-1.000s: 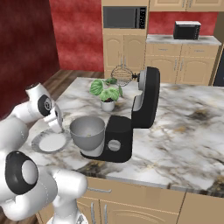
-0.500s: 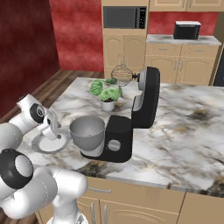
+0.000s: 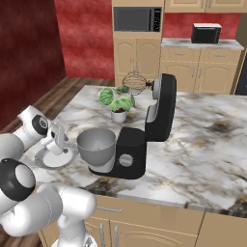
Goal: Add butter and sugar cubes to the stand mixer bowl and then turn on the stand mixer to begin making frosting.
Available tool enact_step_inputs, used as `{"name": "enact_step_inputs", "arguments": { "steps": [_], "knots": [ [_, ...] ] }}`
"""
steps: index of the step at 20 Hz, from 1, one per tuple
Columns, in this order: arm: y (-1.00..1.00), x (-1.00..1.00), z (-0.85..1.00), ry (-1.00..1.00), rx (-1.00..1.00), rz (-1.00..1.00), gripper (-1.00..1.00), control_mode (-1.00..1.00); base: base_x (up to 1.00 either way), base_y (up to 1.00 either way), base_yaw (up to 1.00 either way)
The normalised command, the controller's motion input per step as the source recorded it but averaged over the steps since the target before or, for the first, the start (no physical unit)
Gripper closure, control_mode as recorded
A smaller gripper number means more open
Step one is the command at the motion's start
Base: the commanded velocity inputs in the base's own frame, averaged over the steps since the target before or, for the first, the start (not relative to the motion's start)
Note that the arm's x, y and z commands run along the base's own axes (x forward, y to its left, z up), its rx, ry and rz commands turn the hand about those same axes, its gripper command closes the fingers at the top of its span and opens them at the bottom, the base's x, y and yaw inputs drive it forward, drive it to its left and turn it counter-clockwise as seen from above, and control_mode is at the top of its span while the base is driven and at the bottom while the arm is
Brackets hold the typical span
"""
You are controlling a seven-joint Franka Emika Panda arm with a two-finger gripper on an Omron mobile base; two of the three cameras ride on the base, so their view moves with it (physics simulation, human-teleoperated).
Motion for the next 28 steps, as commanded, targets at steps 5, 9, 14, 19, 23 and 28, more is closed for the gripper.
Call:
{"name": "enact_step_inputs", "arguments": {
  "steps": [5,9,14,19,23,28],
  "knots": [
    [-0.03,0.09,0.00,0.00,0.00,0.00,-1.00,-1.00,0.00,0.00,0.00],
    [-0.01,0.01,-0.11,0.00,0.00,0.00,-1.00,-1.00,0.00,0.00,0.00],
    [-0.02,0.00,-0.17,0.00,0.00,0.00,-1.00,-1.00,0.00,0.00,0.00],
    [-0.12,0.01,-0.24,0.00,0.00,0.00,-1.00,-1.00,0.00,0.00,0.00],
    [-0.13,0.02,-0.17,0.00,0.00,0.00,-1.00,-1.00,0.00,0.00,0.00],
    [-0.05,0.12,-0.10,0.00,0.00,0.00,-1.00,-1.00,0.00,0.00,0.00]
  ]
}}
